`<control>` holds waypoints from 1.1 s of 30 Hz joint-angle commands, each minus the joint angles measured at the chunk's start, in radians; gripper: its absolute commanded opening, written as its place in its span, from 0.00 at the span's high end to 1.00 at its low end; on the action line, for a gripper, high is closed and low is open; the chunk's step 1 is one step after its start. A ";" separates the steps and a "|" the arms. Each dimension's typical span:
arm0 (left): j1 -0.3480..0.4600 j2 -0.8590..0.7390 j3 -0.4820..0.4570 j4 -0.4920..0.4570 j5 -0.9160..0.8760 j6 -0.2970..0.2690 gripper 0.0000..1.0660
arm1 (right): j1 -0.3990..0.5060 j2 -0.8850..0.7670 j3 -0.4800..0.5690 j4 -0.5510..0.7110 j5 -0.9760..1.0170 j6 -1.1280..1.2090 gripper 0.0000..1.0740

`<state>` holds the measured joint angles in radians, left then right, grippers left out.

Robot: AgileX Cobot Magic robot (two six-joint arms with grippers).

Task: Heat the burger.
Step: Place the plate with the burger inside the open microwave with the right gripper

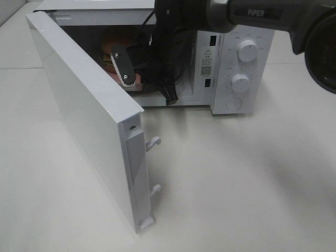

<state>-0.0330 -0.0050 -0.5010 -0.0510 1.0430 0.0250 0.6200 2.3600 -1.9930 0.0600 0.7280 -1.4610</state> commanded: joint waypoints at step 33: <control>0.000 -0.016 0.002 -0.007 -0.008 0.002 0.06 | -0.060 0.041 -0.031 0.011 -0.149 0.031 1.00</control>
<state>-0.0330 -0.0050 -0.5010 -0.0510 1.0430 0.0250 0.5660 2.4110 -2.0080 0.0710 0.6440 -1.4370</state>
